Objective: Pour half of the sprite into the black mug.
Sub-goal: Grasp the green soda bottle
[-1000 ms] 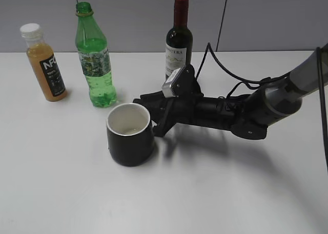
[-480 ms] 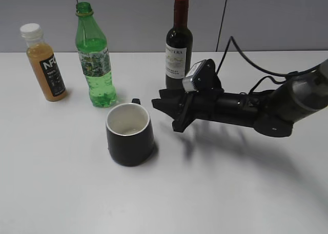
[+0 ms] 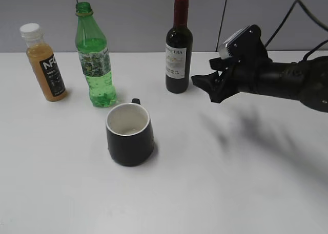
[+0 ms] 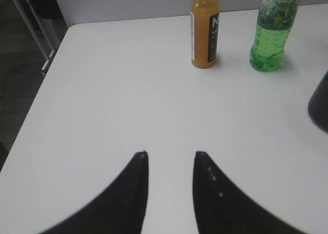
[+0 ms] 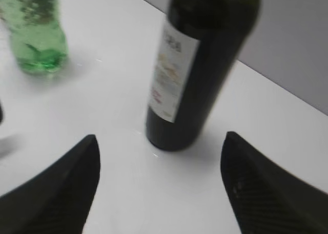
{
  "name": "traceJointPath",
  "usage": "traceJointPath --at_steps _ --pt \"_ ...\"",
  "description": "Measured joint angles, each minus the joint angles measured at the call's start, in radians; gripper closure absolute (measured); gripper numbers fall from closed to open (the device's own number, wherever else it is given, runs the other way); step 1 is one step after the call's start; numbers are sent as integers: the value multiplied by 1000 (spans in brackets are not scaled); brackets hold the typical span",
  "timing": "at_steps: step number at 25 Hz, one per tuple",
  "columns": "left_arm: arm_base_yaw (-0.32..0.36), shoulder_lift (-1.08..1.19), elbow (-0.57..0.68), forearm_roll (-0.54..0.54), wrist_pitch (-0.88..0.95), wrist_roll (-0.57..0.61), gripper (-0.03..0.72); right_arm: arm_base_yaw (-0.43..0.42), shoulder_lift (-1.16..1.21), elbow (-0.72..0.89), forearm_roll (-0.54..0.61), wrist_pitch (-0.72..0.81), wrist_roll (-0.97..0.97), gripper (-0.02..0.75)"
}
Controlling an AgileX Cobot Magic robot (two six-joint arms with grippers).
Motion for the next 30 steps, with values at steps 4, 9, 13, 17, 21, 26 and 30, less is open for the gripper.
traceJointPath --at_steps 4,9,13,17,21,26,30 --pt "0 0 0 0 0 0 452 -2 -103 -10 135 300 -1 141" --pt "0 0 0 0 0 0 452 -4 -174 -120 307 753 -1 132" --pt "0 0 0 0 0 0 452 -13 -170 -306 438 1149 -17 132" --pt "0 0 0 0 0 0 452 -66 -164 -495 682 1410 -197 132" --pt "0 0 0 0 0 0 452 -117 -163 -647 856 1665 -328 132" --pt "0 0 0 0 0 0 452 -123 -171 -710 846 1933 -406 132" --pt "0 0 0 0 0 0 452 -124 -264 -610 874 1952 -414 137"
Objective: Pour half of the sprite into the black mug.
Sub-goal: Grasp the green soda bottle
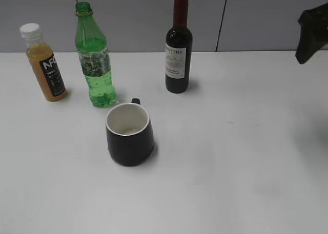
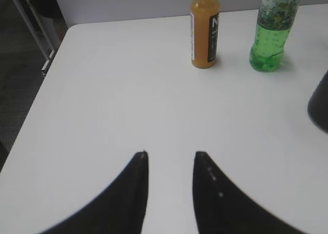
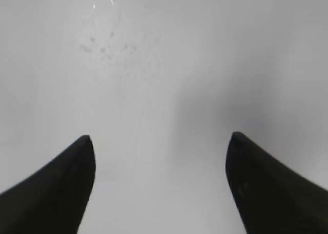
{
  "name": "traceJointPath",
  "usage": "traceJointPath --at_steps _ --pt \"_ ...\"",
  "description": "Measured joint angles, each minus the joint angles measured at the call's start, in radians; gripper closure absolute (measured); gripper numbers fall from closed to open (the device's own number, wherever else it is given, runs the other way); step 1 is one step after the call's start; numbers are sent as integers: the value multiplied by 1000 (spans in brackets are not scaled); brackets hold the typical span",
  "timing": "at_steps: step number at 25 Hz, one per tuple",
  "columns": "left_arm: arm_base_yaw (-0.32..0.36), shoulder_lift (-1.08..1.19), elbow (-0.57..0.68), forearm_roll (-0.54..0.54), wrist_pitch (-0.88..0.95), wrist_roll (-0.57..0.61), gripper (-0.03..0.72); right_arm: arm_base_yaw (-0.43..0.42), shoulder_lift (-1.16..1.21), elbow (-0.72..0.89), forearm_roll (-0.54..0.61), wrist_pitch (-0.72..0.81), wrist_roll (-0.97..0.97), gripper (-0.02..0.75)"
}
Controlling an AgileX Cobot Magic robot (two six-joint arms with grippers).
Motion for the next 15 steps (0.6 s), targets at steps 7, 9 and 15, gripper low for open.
traceJointPath --at_steps 7,9,15 --pt "0 0 0 0 0 0 452 0 -323 359 -12 8 -4 143" --pt "0 0 0 0 0 0 452 0 -424 471 -18 5 -4 143" --pt "0 0 0 0 0 0 452 0 -734 768 -12 -56 -4 143"
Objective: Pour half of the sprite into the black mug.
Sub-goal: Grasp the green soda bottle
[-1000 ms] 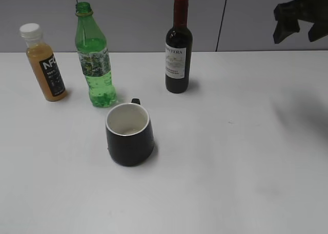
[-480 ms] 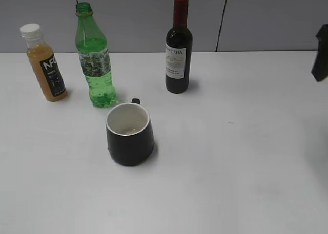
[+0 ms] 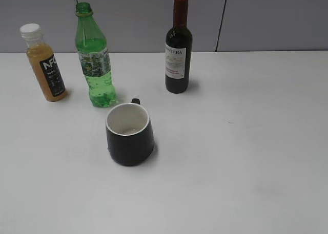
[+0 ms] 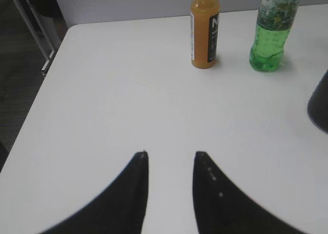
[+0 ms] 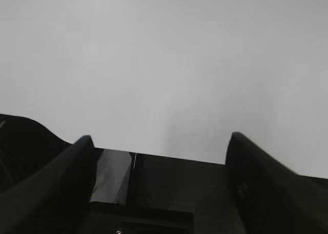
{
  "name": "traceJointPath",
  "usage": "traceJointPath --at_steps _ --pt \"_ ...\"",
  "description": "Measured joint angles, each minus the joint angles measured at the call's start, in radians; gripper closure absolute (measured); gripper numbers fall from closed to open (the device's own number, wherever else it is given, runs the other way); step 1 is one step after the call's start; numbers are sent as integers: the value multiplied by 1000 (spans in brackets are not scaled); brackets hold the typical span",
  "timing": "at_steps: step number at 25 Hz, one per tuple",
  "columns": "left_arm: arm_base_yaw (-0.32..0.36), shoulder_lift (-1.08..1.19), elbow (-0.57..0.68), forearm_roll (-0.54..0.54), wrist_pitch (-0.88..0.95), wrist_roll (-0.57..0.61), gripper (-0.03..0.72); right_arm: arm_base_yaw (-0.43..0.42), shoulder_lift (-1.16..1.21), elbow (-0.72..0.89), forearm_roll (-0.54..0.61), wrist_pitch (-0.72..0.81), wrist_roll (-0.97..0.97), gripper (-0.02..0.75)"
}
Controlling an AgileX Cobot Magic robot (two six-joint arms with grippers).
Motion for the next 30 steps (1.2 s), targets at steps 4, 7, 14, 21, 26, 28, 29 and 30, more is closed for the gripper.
traceJointPath --at_steps 4,7,14,21,26,28,29,30 --pt "0 0 0 0 0 0 452 0 -216 175 4 -68 0 145" --pt "0 0 0 0 0 0 452 0 -379 272 8 -100 0 145" --pt "0 0 0 0 0 0 452 0 -707 323 39 -169 0 145" --pt "0 0 0 0 0 0 452 0 -923 328 45 -178 0 144" --pt "0 0 0 0 0 0 452 0 -974 329 46 -178 0 144" --pt "0 0 0 0 0 0 452 0 -974 329 46 -178 0 146" --pt "0 0 0 0 0 0 452 0 -974 329 46 -178 0 146" --pt "0 0 0 0 0 0 452 0 -974 329 46 -178 0 146"
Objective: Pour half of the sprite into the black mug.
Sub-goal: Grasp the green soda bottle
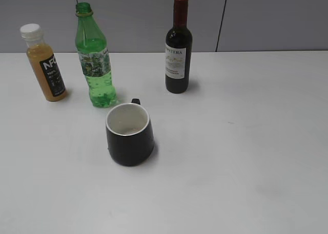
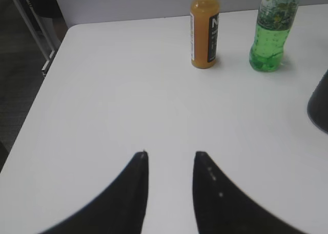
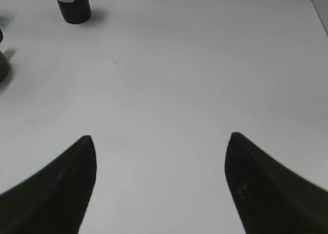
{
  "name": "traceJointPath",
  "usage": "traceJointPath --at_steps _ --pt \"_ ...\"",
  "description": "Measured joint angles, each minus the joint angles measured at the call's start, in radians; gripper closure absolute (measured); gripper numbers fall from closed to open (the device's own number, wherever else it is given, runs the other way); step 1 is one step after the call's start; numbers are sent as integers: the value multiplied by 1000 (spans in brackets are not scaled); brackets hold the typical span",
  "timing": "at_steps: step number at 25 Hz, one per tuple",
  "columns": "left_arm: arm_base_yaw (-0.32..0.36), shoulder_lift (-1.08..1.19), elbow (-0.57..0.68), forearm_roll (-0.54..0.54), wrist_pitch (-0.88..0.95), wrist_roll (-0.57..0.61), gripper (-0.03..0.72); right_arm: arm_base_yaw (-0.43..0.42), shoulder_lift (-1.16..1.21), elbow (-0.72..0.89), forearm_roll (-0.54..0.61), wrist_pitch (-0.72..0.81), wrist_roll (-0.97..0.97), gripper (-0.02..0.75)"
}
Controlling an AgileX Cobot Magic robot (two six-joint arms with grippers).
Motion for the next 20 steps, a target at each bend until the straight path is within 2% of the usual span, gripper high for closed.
traceJointPath --at_steps 20 --pt "0 0 0 0 0 0 452 0 0 0 2 0 0 145"
